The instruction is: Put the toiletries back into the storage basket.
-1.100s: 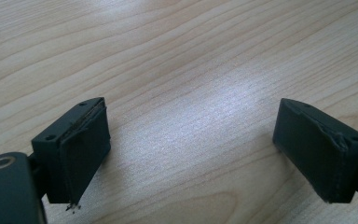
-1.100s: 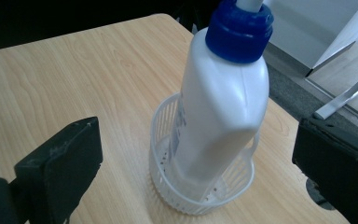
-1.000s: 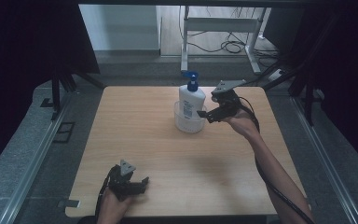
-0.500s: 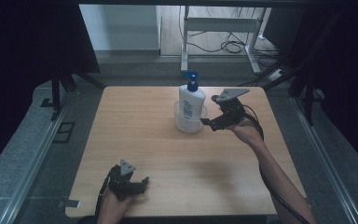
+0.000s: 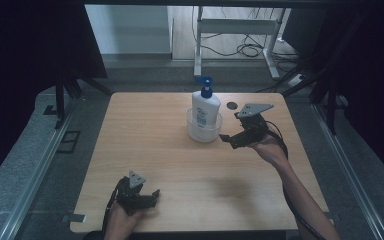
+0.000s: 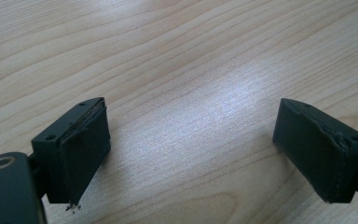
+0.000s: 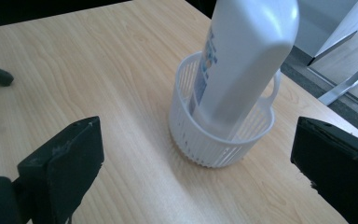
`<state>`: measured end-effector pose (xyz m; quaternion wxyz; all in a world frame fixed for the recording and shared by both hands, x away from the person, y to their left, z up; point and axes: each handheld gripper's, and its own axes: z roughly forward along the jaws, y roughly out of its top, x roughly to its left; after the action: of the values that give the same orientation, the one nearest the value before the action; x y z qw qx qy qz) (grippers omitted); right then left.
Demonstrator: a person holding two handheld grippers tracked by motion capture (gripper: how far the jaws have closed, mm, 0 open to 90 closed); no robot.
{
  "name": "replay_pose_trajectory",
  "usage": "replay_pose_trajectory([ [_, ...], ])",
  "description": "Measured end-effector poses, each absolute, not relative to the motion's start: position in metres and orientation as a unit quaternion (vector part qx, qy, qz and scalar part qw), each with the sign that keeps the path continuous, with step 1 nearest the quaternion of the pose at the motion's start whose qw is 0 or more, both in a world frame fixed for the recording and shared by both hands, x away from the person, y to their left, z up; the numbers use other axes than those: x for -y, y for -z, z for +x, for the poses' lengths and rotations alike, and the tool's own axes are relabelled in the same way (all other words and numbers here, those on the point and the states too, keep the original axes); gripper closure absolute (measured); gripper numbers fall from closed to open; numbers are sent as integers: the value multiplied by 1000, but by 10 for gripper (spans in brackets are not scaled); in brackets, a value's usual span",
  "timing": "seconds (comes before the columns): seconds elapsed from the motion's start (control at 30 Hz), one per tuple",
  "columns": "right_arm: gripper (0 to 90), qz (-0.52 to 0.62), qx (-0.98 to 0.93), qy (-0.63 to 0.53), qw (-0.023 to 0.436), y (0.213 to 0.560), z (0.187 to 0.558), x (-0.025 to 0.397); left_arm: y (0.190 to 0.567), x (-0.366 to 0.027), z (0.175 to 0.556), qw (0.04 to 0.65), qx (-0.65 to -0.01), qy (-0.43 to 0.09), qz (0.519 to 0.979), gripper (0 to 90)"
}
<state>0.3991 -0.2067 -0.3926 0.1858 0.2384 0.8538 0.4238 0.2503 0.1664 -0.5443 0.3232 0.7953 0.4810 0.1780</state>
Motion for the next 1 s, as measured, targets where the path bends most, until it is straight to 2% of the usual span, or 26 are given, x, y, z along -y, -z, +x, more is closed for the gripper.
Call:
replay_pose_trajectory([
  [1.0,0,252,-859,-400,197,417,347,234,544,-166,250,325,-482,-179,794,106],
])
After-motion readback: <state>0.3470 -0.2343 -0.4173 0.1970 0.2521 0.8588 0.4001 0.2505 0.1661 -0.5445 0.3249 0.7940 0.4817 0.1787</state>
